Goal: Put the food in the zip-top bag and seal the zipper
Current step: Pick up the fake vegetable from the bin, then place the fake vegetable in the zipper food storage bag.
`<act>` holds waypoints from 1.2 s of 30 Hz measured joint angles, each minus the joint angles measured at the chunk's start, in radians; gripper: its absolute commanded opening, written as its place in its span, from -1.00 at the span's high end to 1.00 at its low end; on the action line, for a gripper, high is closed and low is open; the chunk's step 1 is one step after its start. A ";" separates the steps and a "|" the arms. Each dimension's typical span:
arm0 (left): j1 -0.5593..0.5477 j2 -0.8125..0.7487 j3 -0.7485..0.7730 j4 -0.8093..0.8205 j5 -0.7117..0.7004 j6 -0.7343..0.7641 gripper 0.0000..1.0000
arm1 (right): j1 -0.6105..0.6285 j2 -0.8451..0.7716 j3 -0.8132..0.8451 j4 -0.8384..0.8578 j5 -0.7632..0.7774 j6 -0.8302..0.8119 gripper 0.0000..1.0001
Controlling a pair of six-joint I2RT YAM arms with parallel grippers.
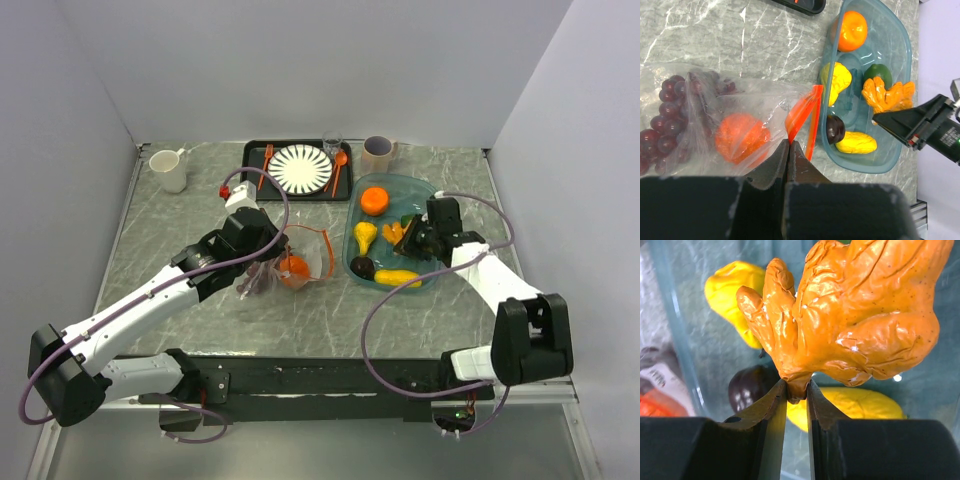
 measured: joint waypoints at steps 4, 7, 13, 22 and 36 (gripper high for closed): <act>0.000 0.000 0.000 0.000 0.003 0.000 0.99 | 0.008 -0.057 0.000 -0.026 -0.030 -0.018 0.87; 0.000 0.001 0.000 0.000 0.007 0.000 0.99 | 0.024 -0.113 0.005 -0.051 -0.063 -0.033 0.87; 0.000 0.013 0.000 0.002 0.017 0.000 0.99 | 0.124 -0.173 0.042 -0.088 -0.133 -0.071 0.87; -0.001 0.036 0.000 0.004 0.027 0.000 0.99 | 0.332 -0.161 0.117 -0.132 -0.150 -0.144 0.95; -0.001 0.037 0.000 0.005 0.029 0.000 0.99 | 0.546 -0.030 0.209 -0.183 -0.079 -0.192 0.97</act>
